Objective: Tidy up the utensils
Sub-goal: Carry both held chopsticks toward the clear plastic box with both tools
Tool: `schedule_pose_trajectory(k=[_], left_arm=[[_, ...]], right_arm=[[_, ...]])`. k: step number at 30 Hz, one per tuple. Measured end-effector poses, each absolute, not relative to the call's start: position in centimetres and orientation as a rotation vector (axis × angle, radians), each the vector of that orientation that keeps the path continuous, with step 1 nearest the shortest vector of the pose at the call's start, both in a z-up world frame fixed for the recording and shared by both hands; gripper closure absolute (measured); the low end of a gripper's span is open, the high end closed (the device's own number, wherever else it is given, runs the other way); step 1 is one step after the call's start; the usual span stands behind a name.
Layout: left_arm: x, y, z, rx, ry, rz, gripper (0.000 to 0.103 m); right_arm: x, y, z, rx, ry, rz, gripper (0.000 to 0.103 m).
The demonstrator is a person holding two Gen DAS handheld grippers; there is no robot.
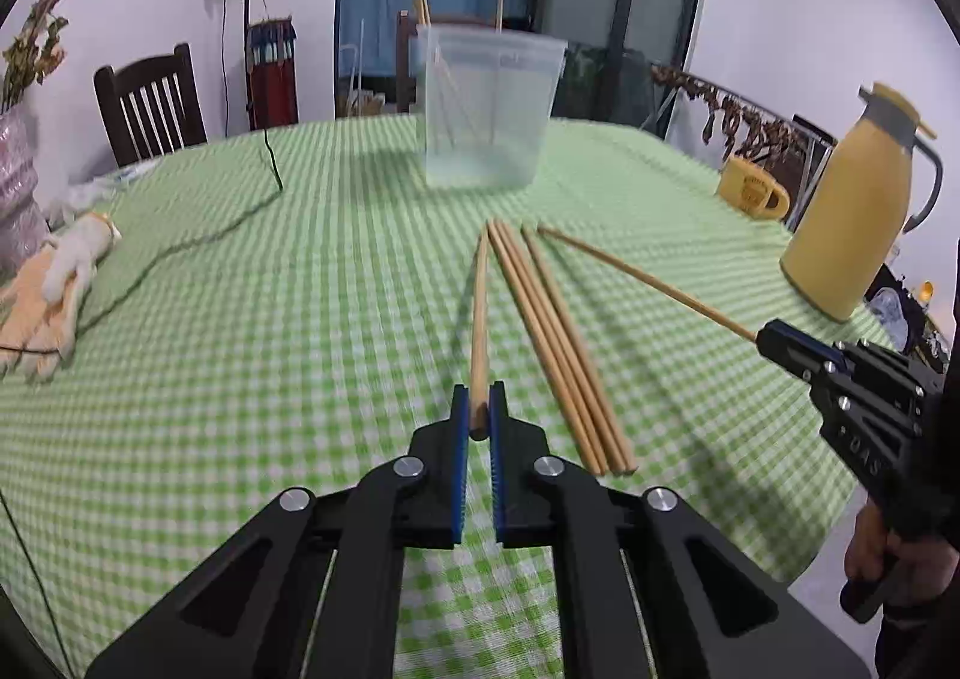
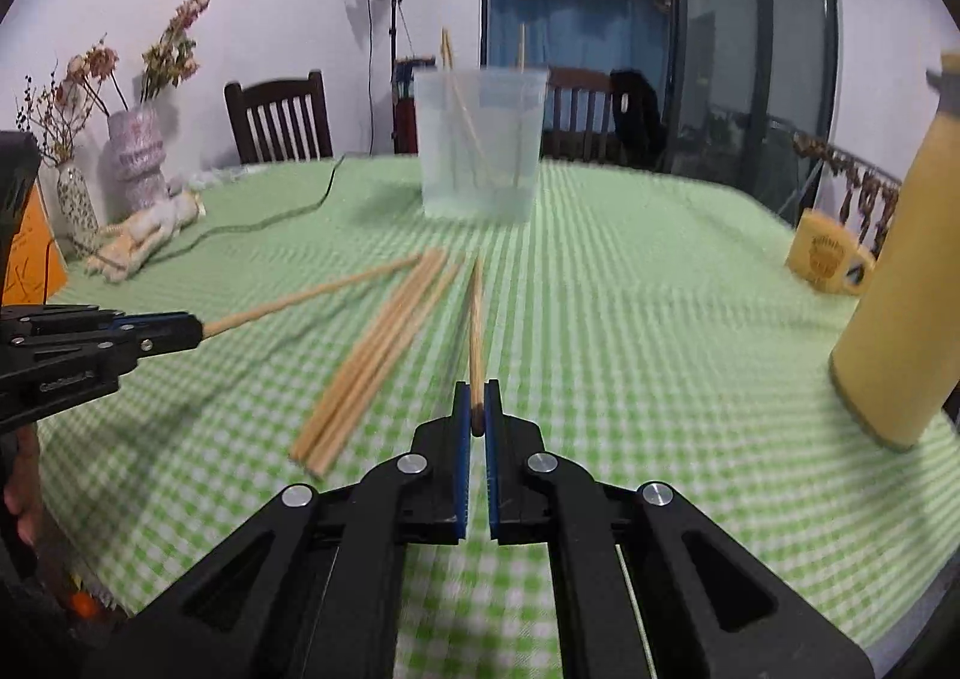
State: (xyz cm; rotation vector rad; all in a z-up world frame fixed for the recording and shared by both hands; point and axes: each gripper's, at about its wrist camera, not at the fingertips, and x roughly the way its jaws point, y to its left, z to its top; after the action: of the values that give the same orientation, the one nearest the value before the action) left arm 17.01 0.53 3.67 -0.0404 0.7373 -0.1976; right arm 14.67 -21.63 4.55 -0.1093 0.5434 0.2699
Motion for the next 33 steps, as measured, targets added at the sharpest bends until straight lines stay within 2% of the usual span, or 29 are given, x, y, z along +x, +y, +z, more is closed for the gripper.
schedule_pose_trajectory(k=[19,33], left_arm=[[12.0,2.4,9.9,-0.014,0.616,-0.191,0.100],[14.8,3.3,16.7,0.026,0.544,-0.221,0.100]], right_arm=[[10.6,-21.4,10.3,-0.129,0.395,0.275,0.099],[14.1,-22.7,15.3,-0.137,0.336,0.281,0.099]])
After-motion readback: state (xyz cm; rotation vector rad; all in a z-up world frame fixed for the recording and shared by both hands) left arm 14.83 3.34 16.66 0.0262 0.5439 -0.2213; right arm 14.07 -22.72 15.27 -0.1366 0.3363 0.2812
